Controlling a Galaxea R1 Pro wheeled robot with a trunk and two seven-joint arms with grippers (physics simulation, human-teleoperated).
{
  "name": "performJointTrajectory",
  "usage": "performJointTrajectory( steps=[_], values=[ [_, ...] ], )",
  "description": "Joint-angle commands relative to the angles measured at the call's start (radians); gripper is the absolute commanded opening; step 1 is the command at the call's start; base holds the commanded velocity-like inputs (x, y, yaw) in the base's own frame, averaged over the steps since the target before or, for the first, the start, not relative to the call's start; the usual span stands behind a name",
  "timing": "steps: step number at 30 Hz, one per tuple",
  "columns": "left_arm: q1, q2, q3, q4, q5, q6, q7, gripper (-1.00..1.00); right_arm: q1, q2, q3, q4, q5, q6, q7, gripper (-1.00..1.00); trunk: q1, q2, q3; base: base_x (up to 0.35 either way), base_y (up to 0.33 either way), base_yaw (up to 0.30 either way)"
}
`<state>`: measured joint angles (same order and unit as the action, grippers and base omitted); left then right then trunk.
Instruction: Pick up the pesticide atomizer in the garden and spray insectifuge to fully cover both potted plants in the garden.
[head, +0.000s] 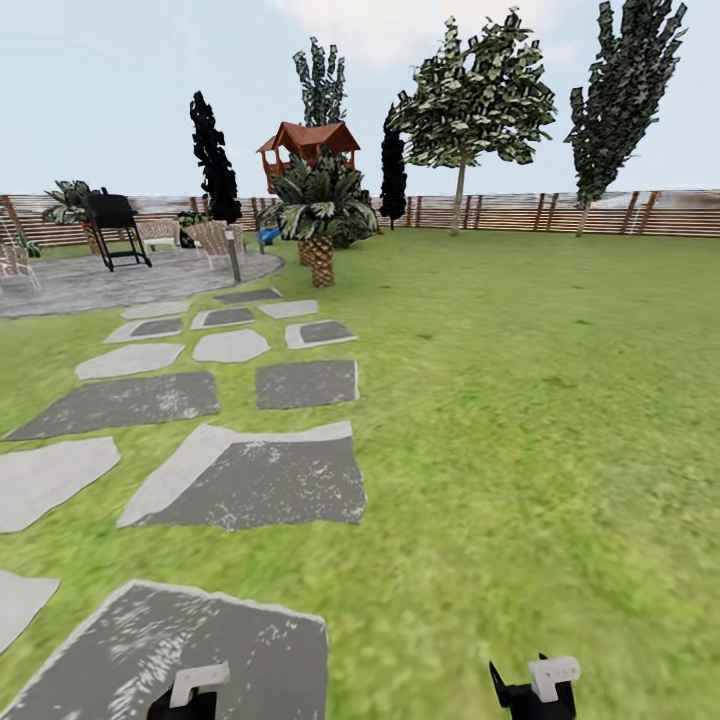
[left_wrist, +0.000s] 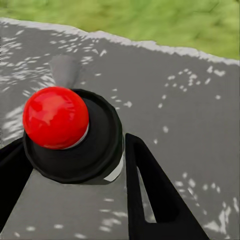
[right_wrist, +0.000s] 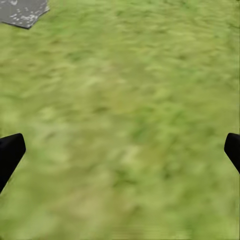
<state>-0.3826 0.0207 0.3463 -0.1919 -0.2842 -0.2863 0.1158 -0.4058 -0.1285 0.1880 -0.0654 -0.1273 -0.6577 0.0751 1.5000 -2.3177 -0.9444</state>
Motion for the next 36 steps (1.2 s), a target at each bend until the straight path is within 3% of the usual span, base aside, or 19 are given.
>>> performJointTrajectory(
  steps=[1,36],
  values=[
    [-0.001,-0.001,0.005,0.002,-0.011,-0.004,0.004,-1.0,-0.001,0.0,0.004,0.001,-0.011,-0.003,0.008,1.0,0.0,0.0,-0.001,0.297,0.214,0.0],
    [-0.001,-0.001,0.005,0.002,-0.008,-0.004,0.004,-1.0,-0.001,0.0,0.004,0.003,-0.011,-0.003,0.009,1.0,0.0,0.0,-0.001,0.296,0.216,0.0]
  ],
)
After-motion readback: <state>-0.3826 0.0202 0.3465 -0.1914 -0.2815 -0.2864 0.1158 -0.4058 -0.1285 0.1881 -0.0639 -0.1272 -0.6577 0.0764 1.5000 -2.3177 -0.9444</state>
